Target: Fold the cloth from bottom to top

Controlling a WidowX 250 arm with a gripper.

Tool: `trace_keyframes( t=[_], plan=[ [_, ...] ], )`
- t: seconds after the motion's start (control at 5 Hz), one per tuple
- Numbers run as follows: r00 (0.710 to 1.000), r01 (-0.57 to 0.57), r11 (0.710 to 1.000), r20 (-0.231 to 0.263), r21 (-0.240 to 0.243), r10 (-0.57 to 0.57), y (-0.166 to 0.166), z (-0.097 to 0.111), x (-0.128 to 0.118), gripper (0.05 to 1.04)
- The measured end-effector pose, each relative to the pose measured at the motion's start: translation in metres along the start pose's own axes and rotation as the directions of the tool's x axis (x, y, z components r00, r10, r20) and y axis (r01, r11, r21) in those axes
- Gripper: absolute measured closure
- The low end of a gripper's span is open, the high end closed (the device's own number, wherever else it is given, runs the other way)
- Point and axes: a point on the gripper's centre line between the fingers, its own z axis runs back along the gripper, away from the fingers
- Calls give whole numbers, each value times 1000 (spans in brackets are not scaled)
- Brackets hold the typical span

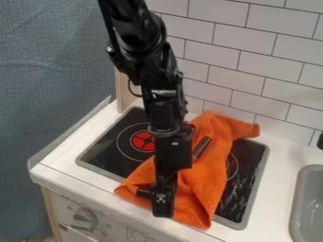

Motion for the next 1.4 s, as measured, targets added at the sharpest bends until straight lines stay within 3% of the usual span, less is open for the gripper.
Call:
trace_keyframes(
  t=[0.2,0.6,0.8,1.0,1.2,1.4],
  plan=[
    [1000,-10,1000,-5,0,10,0,-1,-1,145],
    [999,-32,999,1,13,32,1,-2,0,704],
    [999,-36,999,4,10,35,-1,-1,-1,881],
    [999,-45,999,3,6,45,-2,-2,-1,988],
    [998,-57,998,3,-6,57,-3,-1,-1,1022],
    [997,-69,997,33,14,69,1,11,6,1030]
  ],
)
